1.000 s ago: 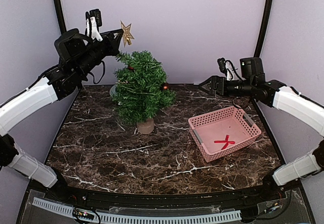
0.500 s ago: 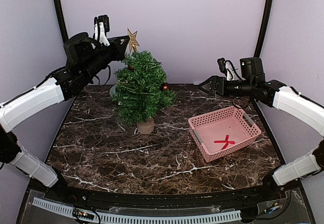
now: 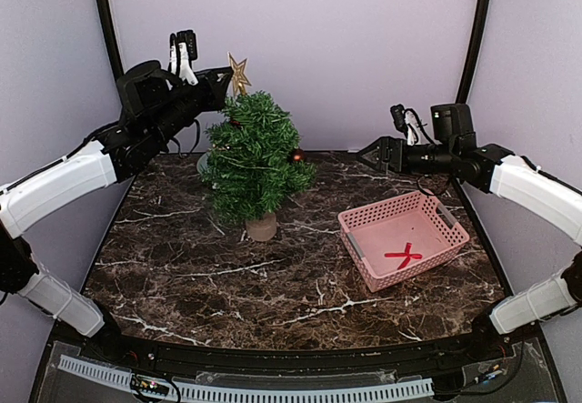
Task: Decorate the small christmas tree
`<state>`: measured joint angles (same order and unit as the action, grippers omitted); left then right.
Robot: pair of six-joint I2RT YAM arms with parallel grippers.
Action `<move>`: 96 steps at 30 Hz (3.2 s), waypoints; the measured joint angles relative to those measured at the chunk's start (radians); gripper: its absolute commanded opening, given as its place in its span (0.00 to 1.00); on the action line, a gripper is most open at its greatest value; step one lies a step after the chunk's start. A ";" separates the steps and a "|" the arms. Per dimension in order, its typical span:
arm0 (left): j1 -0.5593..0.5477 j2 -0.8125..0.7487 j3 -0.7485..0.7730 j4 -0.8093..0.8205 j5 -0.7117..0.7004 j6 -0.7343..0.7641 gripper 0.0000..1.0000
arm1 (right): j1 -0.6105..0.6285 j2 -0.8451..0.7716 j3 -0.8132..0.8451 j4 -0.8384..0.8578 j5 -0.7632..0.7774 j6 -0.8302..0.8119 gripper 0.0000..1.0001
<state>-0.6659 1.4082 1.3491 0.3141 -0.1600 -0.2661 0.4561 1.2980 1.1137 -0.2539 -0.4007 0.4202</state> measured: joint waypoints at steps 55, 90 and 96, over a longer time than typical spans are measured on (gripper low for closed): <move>0.000 -0.034 -0.063 0.047 -0.059 -0.049 0.00 | 0.255 0.316 0.451 0.272 -0.085 -0.166 0.88; 0.000 -0.021 -0.089 0.120 -0.070 -0.077 0.00 | 0.350 0.545 0.740 0.128 0.018 -0.265 0.39; 0.000 -0.021 -0.089 0.122 -0.084 -0.078 0.00 | 0.352 0.545 0.744 0.134 0.023 -0.272 0.07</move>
<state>-0.6659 1.3876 1.2602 0.4366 -0.2443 -0.3443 0.8085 1.8431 1.8580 -0.1204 -0.3775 0.1482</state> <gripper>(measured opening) 0.009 0.206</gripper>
